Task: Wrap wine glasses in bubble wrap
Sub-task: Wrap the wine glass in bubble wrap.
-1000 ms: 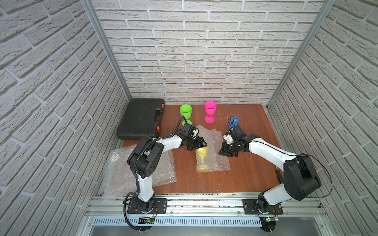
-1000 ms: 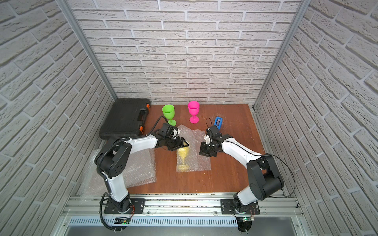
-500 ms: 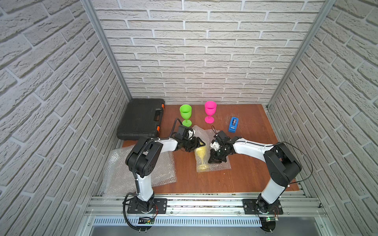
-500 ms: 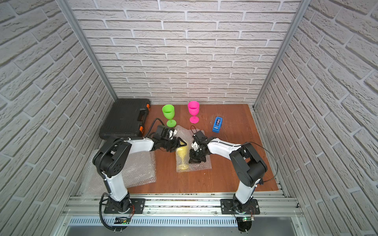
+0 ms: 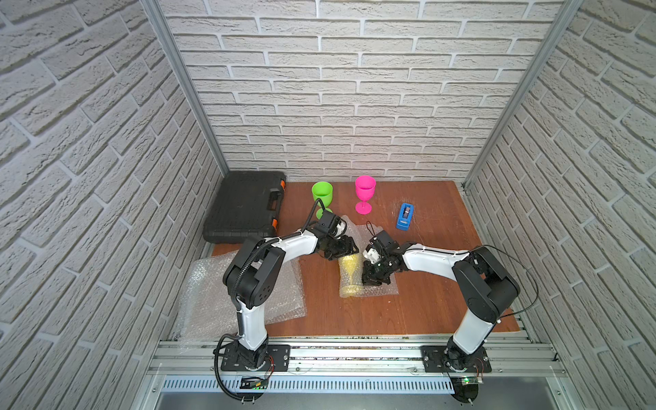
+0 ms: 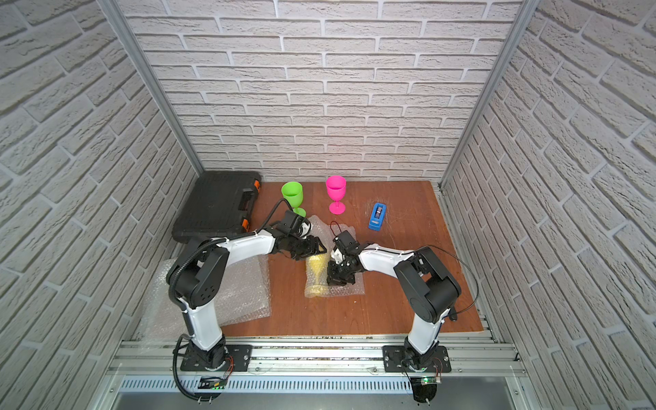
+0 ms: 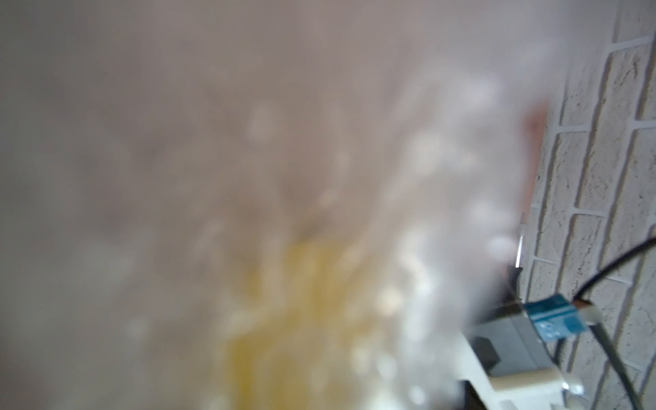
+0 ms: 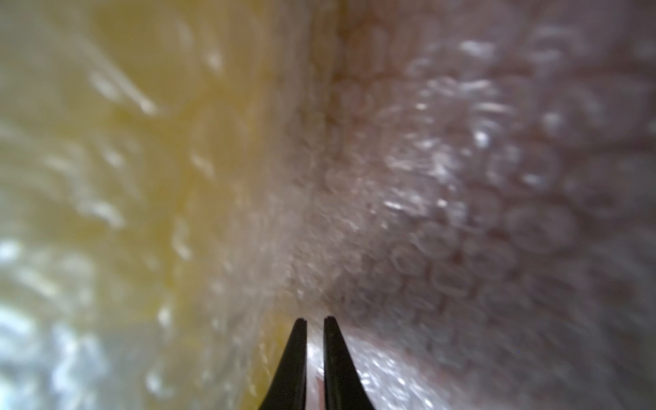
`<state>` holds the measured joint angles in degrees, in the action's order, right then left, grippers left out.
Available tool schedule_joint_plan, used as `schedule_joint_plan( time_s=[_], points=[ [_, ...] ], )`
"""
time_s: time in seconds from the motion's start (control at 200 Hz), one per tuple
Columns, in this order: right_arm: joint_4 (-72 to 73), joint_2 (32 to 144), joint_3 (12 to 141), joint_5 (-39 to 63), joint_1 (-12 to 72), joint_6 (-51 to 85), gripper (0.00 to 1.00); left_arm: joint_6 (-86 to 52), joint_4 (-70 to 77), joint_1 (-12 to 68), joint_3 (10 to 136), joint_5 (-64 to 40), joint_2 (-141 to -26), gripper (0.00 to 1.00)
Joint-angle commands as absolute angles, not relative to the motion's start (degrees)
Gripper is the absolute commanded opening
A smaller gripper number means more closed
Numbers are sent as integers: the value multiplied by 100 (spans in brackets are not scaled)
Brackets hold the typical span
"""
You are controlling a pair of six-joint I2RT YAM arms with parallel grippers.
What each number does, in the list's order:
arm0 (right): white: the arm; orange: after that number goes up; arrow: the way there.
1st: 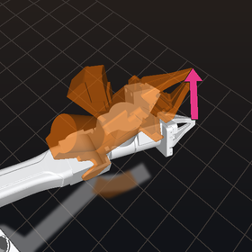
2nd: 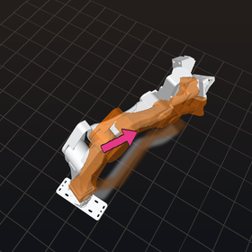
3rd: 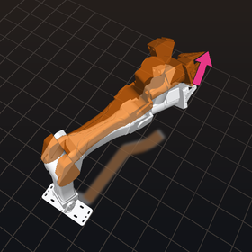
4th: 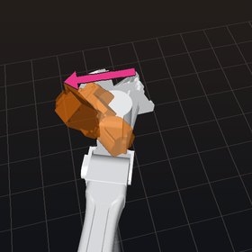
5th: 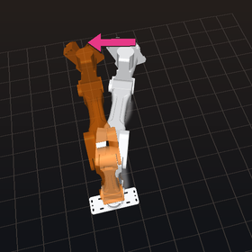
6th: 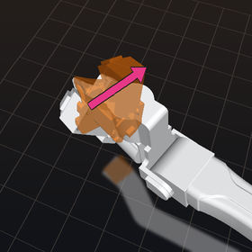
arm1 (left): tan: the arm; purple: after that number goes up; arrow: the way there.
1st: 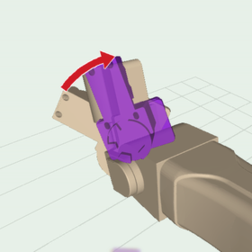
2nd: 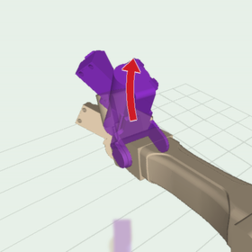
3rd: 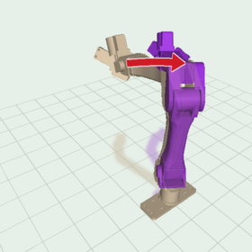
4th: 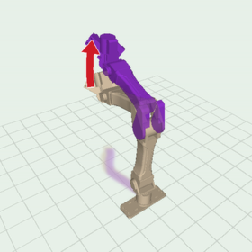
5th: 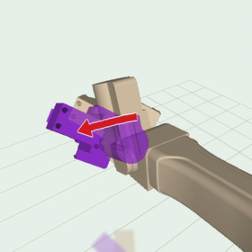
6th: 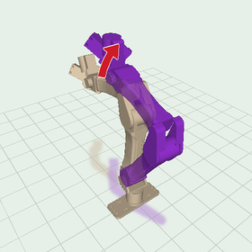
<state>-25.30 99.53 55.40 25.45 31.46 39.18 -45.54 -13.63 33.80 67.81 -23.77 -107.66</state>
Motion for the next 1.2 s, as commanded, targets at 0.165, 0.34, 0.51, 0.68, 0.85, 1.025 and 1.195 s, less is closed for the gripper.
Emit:
schedule_joint_plan(
  time_s=[0.165,0.34,0.51,0.68,0.85,1.025,1.195],
  points=[
    [-2932,9567,5925,2121,2538,3574,13,-4306,-2049,3439,6759,-1861,-11000,45],
    [-2760,10393,6777,2541,2380,3446,13,-4325,-1974,3436,6732,-1967,-10995,44],
    [-2348,11240,7457,2987,2261,3469,13,-4319,-1967,3437,6732,-2020,-10971,43],
    [-1839,11770,7897,3315,2217,3616,13,-4268,-2207,3452,6816,-1954,-11026,43],
    [-1432,12008,8095,3356,2088,3770,13,-4219,-2521,3497,6932,-1794,-11098,44],
    [-1184,12071,8128,3396,2039,3818,13,-4226,-2863,3537,7081,-1543,-11160,44],
    [-1341,11739,8036,3065,2025,3646,12,-4247,-3139,3604,7242,-1322,-11225,45]
  ],
)
